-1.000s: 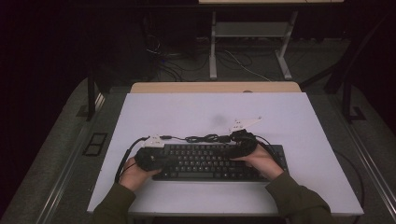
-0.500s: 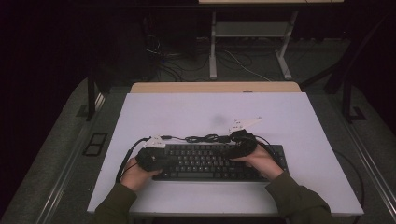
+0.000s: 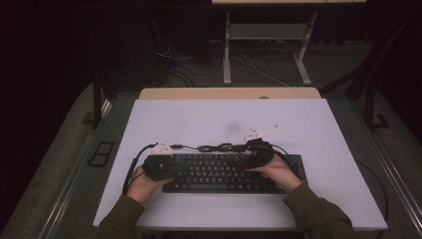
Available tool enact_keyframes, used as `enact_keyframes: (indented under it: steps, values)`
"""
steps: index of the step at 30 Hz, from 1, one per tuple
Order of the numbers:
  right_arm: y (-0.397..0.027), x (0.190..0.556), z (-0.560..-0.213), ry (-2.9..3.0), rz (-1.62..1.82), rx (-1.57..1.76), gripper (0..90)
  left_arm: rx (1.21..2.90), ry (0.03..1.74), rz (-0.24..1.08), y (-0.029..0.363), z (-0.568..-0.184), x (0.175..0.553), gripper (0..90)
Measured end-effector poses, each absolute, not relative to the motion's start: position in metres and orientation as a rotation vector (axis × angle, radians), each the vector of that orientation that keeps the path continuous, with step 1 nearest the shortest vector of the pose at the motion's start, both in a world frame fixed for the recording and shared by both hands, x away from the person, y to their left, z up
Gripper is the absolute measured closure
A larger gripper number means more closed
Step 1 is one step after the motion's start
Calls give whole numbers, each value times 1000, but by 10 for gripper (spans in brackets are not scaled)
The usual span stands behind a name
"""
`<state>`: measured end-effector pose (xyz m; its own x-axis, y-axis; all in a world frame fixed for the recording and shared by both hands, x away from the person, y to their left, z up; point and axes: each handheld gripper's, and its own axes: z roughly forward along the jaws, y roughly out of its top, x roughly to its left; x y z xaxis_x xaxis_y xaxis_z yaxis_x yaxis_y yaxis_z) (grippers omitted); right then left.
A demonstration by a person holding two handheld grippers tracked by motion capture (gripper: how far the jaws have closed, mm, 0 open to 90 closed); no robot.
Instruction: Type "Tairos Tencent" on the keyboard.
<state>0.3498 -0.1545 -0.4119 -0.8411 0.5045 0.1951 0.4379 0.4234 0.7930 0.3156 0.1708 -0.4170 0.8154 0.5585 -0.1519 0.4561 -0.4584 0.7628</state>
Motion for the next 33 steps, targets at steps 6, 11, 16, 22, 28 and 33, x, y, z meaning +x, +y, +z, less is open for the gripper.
enact_keyframes:
  steps: [6, 11, 16, 22, 28, 33]
  values:
    - [-155, 350, -411, 2588, 1408, 860, 400, 2118, 737, 153, 170, -415, 316, 535]
    - [-155, 349, -411, 2590, 1409, 862, 400, 2113, 749, 171, 166, -415, 316, 262]
    - [-157, 349, -411, 2585, 1410, 869, 400, 2112, 765, 193, 164, -415, 316, 132]
    - [-160, 348, -410, 2581, 1413, 883, 401, 2110, 761, 198, 164, -415, 316, 126]
    - [-164, 347, -410, 2590, 1412, 894, 481, 2109, 759, 200, 163, -416, 315, 127]
    - [-169, 345, -408, 2594, 1411, 905, 600, 2109, 755, 202, 163, -415, 315, 127]
